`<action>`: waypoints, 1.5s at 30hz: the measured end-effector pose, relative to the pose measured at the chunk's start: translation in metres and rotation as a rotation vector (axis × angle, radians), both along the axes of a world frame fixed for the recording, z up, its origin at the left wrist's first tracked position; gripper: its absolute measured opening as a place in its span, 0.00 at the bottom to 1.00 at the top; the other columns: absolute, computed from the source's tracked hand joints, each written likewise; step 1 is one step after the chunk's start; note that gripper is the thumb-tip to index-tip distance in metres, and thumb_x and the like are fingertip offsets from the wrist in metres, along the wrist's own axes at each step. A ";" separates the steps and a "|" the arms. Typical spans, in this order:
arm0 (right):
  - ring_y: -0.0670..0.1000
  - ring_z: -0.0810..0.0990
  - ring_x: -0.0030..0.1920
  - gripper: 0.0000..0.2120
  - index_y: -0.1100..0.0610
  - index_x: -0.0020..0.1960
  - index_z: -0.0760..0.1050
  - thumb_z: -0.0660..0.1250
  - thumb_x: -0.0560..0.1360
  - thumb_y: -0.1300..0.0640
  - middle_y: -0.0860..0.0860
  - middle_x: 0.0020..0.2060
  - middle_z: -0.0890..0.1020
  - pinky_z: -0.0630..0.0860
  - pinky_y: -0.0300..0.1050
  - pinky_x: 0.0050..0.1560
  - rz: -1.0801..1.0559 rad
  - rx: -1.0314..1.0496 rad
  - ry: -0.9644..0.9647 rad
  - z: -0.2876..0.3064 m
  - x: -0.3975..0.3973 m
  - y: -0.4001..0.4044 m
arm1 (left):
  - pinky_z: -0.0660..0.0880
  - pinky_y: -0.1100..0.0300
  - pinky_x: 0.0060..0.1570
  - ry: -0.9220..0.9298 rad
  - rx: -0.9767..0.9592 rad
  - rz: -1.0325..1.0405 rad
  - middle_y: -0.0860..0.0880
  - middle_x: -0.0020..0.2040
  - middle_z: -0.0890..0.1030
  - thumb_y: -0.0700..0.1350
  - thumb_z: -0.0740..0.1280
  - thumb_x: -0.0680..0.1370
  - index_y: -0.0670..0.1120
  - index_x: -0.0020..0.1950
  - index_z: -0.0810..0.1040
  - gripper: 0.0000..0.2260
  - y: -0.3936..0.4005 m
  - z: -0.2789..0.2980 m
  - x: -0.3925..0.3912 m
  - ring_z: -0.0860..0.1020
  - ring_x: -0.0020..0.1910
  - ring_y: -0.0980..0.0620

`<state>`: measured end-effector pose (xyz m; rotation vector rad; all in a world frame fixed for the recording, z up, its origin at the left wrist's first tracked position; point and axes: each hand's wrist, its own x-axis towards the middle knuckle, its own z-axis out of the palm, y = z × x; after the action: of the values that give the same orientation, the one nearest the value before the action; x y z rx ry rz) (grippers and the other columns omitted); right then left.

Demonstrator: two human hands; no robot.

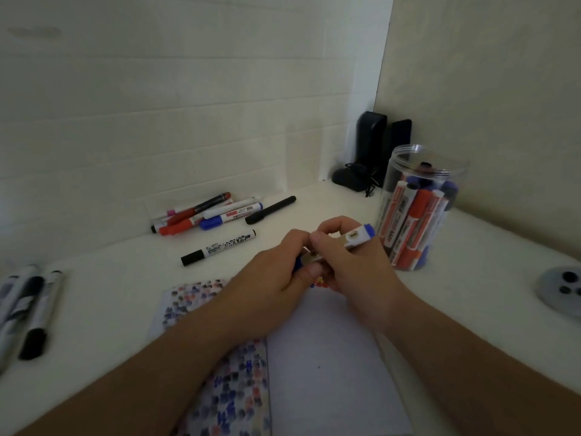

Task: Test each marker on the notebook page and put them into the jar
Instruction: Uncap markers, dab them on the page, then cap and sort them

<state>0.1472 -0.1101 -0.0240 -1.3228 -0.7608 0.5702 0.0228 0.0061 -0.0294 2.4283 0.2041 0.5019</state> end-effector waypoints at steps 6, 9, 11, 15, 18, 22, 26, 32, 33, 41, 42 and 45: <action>0.49 0.76 0.28 0.05 0.59 0.48 0.78 0.70 0.81 0.57 0.55 0.31 0.80 0.72 0.41 0.27 0.041 0.019 -0.082 -0.002 0.000 -0.001 | 0.77 0.44 0.38 0.012 0.013 -0.018 0.49 0.41 0.82 0.58 0.57 0.83 0.55 0.53 0.65 0.08 0.004 0.001 0.000 0.80 0.37 0.51; 0.50 0.75 0.29 0.05 0.59 0.49 0.79 0.70 0.81 0.57 0.58 0.34 0.81 0.72 0.43 0.27 0.090 0.083 -0.030 -0.005 0.000 0.001 | 0.78 0.46 0.39 0.004 -0.018 -0.042 0.49 0.43 0.83 0.58 0.57 0.83 0.56 0.54 0.67 0.07 0.003 0.004 0.000 0.80 0.37 0.53; 0.51 0.74 0.29 0.04 0.55 0.47 0.80 0.71 0.79 0.55 0.58 0.34 0.81 0.71 0.43 0.27 0.110 0.117 -0.005 -0.007 0.000 0.002 | 0.78 0.48 0.38 0.007 -0.035 -0.048 0.49 0.42 0.83 0.57 0.58 0.84 0.57 0.54 0.68 0.06 0.003 0.005 0.000 0.78 0.34 0.55; 0.52 0.74 0.30 0.08 0.55 0.52 0.81 0.69 0.77 0.53 0.57 0.36 0.80 0.72 0.43 0.27 0.116 0.126 -0.002 -0.013 0.003 0.004 | 0.80 0.46 0.49 0.016 -0.106 -0.105 0.52 0.46 0.84 0.55 0.59 0.85 0.61 0.64 0.70 0.08 0.003 0.007 0.001 0.83 0.45 0.53; 0.51 0.75 0.31 0.09 0.57 0.58 0.81 0.68 0.81 0.54 0.55 0.35 0.80 0.72 0.43 0.28 0.109 0.123 -0.006 -0.016 0.004 0.005 | 0.79 0.45 0.56 0.006 -0.133 -0.145 0.55 0.49 0.84 0.51 0.59 0.86 0.65 0.72 0.67 0.16 0.001 0.013 0.000 0.84 0.51 0.50; 0.50 0.74 0.31 0.09 0.57 0.59 0.81 0.63 0.84 0.58 0.53 0.34 0.79 0.72 0.42 0.28 0.117 0.127 0.000 -0.014 0.002 0.003 | 0.79 0.45 0.55 -0.001 -0.140 -0.156 0.53 0.50 0.85 0.50 0.60 0.85 0.62 0.72 0.70 0.15 0.001 0.016 0.000 0.84 0.51 0.51; 0.50 0.76 0.32 0.10 0.55 0.61 0.82 0.64 0.83 0.56 0.55 0.36 0.81 0.74 0.42 0.30 0.143 0.116 0.001 -0.007 0.001 -0.002 | 0.79 0.42 0.47 0.003 -0.142 -0.080 0.53 0.43 0.84 0.57 0.62 0.82 0.62 0.59 0.74 0.07 0.006 0.015 -0.002 0.80 0.39 0.51; 0.53 0.75 0.32 0.11 0.49 0.53 0.84 0.62 0.84 0.54 0.55 0.32 0.78 0.71 0.45 0.31 0.065 0.069 0.038 0.005 0.010 -0.005 | 0.79 0.53 0.47 0.285 -0.068 0.038 0.51 0.49 0.79 0.68 0.63 0.74 0.64 0.60 0.66 0.18 0.027 0.020 -0.012 0.79 0.44 0.50; 0.52 0.75 0.32 0.12 0.50 0.49 0.84 0.62 0.85 0.54 0.55 0.32 0.78 0.69 0.45 0.32 0.032 0.074 0.053 0.007 0.012 -0.006 | 0.79 0.55 0.48 0.332 -0.026 0.055 0.53 0.50 0.77 0.68 0.66 0.73 0.64 0.58 0.68 0.17 0.034 0.021 -0.016 0.77 0.45 0.53; 0.51 0.76 0.31 0.16 0.51 0.39 0.83 0.64 0.84 0.54 0.55 0.32 0.79 0.68 0.45 0.33 -0.019 0.090 0.117 0.014 0.015 -0.007 | 0.75 0.51 0.58 0.670 0.242 0.147 0.58 0.57 0.67 0.77 0.70 0.61 0.68 0.54 0.66 0.28 0.044 0.015 -0.024 0.70 0.56 0.55; 0.51 0.76 0.31 0.17 0.51 0.39 0.83 0.64 0.84 0.54 0.55 0.32 0.79 0.68 0.44 0.32 -0.021 0.088 0.105 0.015 0.015 -0.007 | 0.76 0.51 0.57 0.676 0.260 0.165 0.58 0.57 0.66 0.77 0.70 0.61 0.68 0.55 0.64 0.29 0.043 0.015 -0.024 0.70 0.55 0.56; 0.51 0.76 0.31 0.16 0.50 0.39 0.82 0.64 0.84 0.54 0.54 0.33 0.79 0.71 0.41 0.28 -0.024 0.069 0.055 0.014 0.017 -0.009 | 0.76 0.54 0.54 0.667 0.294 0.184 0.57 0.58 0.66 0.77 0.71 0.61 0.67 0.55 0.63 0.31 0.038 0.015 -0.024 0.71 0.54 0.56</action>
<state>0.1638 -0.1189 -0.0098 -1.2464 -0.7128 0.5542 -0.0013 0.0446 -0.0145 2.8029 0.6785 -0.2430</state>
